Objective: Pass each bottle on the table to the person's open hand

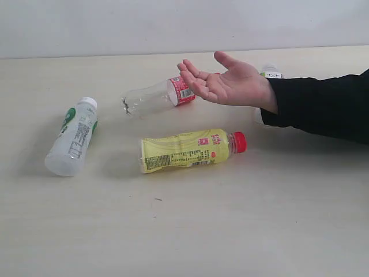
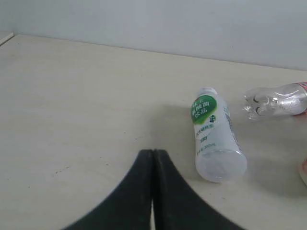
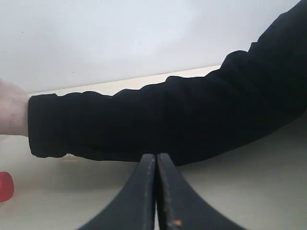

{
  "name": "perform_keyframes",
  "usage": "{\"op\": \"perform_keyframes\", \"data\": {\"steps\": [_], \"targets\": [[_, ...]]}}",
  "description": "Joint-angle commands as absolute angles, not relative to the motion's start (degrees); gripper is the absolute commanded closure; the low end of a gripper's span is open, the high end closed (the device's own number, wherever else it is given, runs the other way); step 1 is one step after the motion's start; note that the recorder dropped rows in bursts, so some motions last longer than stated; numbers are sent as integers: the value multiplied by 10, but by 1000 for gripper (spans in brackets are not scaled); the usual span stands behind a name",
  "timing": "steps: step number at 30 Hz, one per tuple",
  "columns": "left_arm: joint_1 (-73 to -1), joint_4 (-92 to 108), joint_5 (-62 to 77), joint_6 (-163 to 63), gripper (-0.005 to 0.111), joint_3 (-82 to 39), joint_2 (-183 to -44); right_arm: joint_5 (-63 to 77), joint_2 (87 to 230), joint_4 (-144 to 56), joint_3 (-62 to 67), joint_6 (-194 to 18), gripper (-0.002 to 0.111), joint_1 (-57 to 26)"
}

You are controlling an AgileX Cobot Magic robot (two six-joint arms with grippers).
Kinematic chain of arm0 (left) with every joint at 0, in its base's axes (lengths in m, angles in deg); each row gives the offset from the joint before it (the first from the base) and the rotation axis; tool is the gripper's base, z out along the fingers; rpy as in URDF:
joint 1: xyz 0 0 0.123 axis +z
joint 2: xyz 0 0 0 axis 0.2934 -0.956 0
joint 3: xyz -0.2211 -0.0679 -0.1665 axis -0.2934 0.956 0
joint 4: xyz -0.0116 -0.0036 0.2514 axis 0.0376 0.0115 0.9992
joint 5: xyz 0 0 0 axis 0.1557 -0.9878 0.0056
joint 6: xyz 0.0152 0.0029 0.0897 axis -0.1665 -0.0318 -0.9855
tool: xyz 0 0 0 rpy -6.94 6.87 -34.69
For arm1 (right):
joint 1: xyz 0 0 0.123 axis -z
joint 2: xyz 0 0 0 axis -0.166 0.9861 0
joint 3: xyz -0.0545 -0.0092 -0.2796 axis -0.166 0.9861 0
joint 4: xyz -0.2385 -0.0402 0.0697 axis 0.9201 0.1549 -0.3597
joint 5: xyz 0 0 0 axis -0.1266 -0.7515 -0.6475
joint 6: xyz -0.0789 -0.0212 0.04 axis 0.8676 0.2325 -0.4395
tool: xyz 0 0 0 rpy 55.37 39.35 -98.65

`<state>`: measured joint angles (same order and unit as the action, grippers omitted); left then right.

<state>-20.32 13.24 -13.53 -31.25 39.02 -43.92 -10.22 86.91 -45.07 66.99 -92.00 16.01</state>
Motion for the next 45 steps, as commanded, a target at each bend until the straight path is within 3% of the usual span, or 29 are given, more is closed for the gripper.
{"op": "perform_keyframes", "data": {"steps": [1,45], "targets": [[-202,131,-132,-309,107,392,-435,-96,866,-451,673,-918,108,162],[-204,131,-132,-309,107,392,-435,-23,866,-451,673,-919,108,162]]}}
